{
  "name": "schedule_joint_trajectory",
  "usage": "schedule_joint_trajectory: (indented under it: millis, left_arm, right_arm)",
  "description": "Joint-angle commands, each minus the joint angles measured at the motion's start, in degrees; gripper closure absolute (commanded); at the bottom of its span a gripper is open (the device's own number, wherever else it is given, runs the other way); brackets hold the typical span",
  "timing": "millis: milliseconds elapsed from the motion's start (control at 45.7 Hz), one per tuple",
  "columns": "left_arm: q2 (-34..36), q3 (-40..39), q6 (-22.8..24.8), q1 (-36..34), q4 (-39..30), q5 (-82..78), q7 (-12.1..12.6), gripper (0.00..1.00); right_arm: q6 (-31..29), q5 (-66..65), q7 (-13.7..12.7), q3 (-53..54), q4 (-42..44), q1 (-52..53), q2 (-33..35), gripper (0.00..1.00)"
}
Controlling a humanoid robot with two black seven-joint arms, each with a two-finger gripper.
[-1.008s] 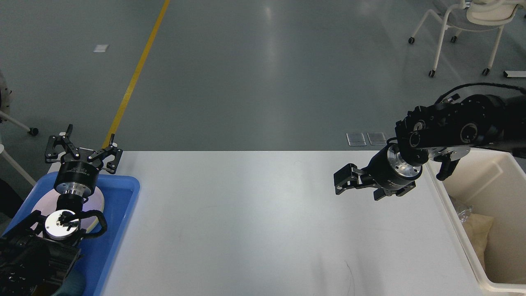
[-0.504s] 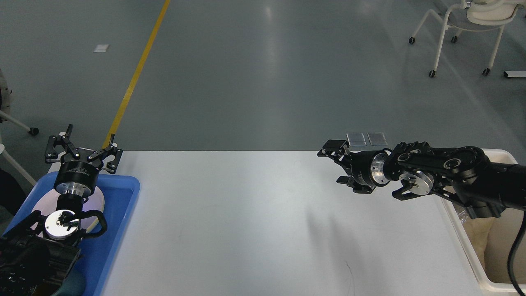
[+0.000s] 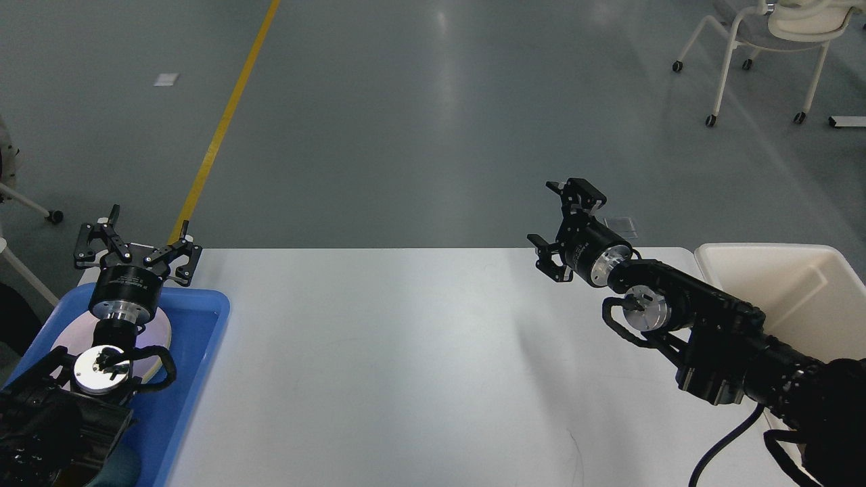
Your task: Tidy desktop
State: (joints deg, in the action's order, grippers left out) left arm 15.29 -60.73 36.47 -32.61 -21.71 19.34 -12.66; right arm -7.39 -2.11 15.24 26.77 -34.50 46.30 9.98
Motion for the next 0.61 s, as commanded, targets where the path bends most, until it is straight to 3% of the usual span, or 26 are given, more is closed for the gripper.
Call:
schedule_joint_trajectory:
  millis: [0, 88, 241, 591]
  left_arm:
    - [0.0, 0.0, 0.0, 0.0, 0.0, 0.0, 0.0, 0.03]
    - [0.0, 0.0, 0.0, 0.0, 0.0, 0.0, 0.0, 0.03]
    - [0.0, 0.0, 0.0, 0.0, 0.0, 0.0, 0.0, 0.03]
    - [0.0, 0.0, 0.0, 0.0, 0.0, 0.0, 0.0, 0.03]
  right_arm:
    - [0.3, 0.3, 8.6, 1.5, 5.1, -1.9, -3.2, 0.00]
    - [0.0, 0.4, 10.9, 4.8, 5.8, -3.6, -4.2, 0.00]
    - [-0.3, 0.4, 12.2, 12.9, 5.8, -6.9, -5.2, 0.00]
    - [-0.2, 0.4, 12.4, 13.7, 5.9, -7.3, -5.0, 0.00]
